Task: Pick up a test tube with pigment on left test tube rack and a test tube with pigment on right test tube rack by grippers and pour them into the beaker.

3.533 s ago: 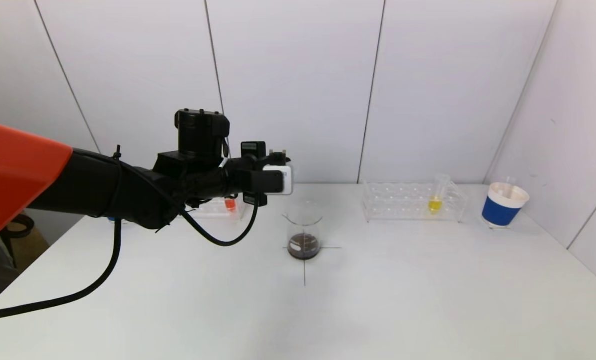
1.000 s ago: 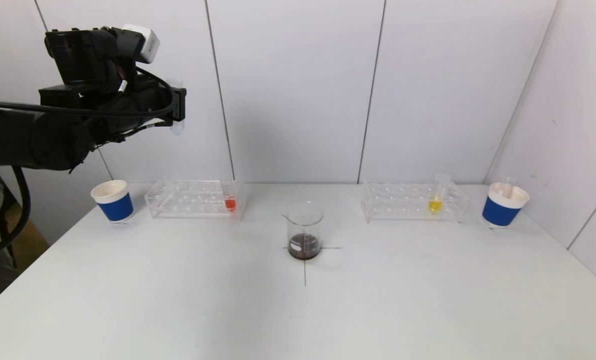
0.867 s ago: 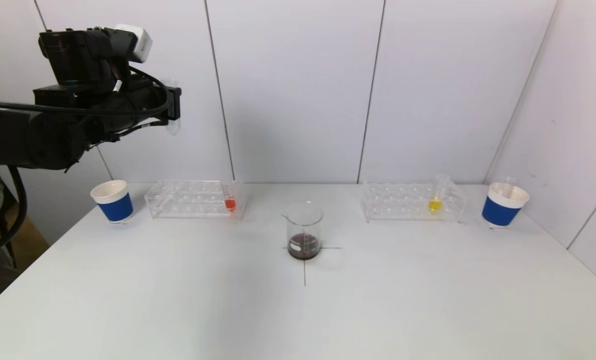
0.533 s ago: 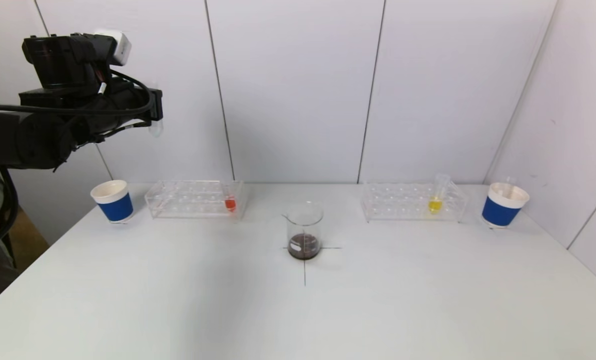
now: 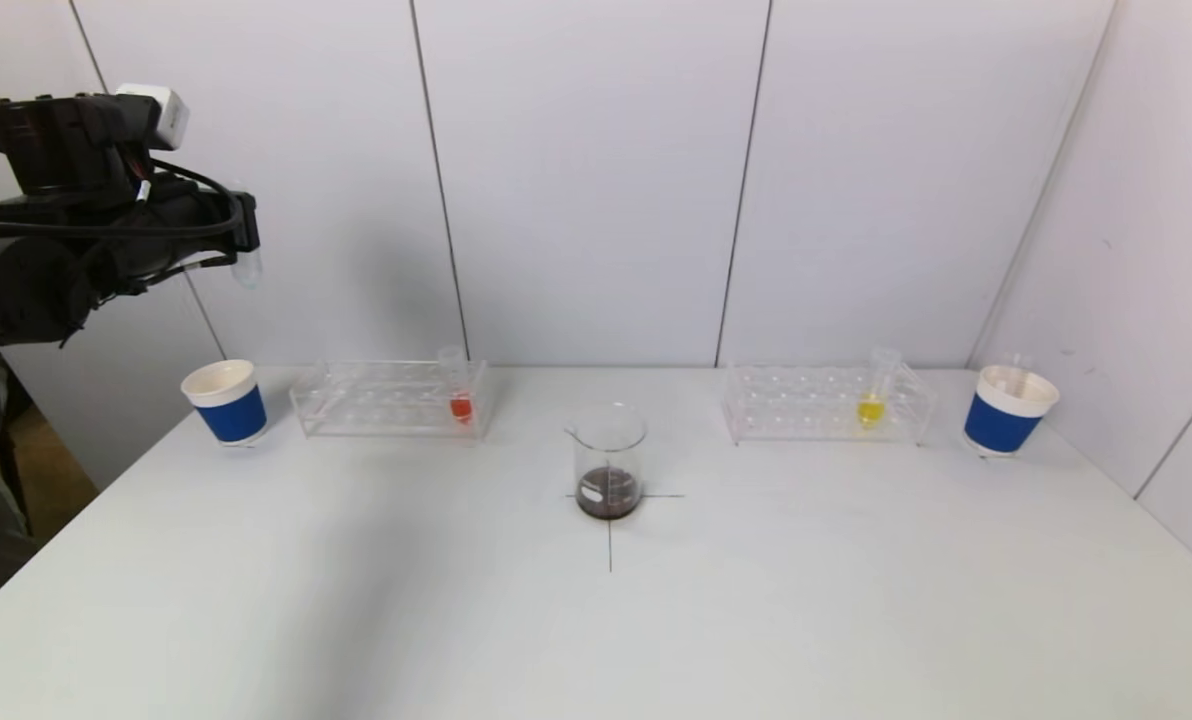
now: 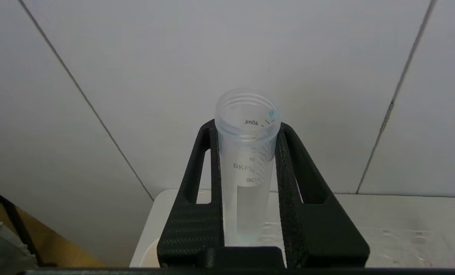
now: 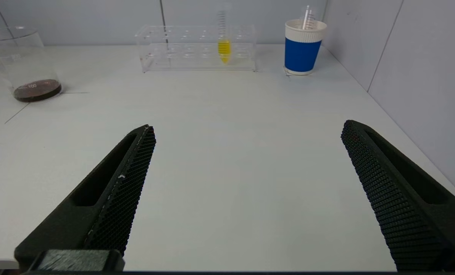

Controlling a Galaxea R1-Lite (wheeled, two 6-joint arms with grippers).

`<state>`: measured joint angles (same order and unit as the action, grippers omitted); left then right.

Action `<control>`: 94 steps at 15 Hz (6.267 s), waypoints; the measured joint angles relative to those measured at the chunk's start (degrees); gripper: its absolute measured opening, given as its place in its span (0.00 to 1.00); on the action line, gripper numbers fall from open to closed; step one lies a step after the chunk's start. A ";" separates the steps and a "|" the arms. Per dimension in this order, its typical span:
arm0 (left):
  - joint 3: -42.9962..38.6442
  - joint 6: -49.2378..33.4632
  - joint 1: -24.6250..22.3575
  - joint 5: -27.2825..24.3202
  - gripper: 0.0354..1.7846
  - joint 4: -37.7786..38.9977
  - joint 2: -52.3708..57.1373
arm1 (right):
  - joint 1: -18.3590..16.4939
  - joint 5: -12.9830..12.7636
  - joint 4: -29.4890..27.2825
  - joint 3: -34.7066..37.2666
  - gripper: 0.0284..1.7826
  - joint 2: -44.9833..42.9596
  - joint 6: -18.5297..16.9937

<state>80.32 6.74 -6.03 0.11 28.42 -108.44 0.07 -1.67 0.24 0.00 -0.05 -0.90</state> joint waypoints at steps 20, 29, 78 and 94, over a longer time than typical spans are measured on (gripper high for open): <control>-0.04 -3.24 -9.29 0.40 0.22 5.64 -9.42 | 0.00 0.02 -0.02 0.00 0.99 0.00 0.02; -4.91 -3.99 -10.01 0.29 0.22 9.92 -11.82 | 0.00 0.02 -0.02 0.00 0.99 0.00 -0.02; -16.76 -5.40 -10.74 -1.79 0.99 24.77 -16.04 | 0.00 0.00 0.00 0.00 0.99 0.00 0.00; -34.99 -8.75 -8.02 -6.69 0.99 23.21 14.20 | 0.00 0.00 0.00 0.00 0.99 0.00 0.00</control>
<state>45.34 -2.01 -14.06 -6.58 51.63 -94.23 0.07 -1.67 0.24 0.00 -0.05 -0.90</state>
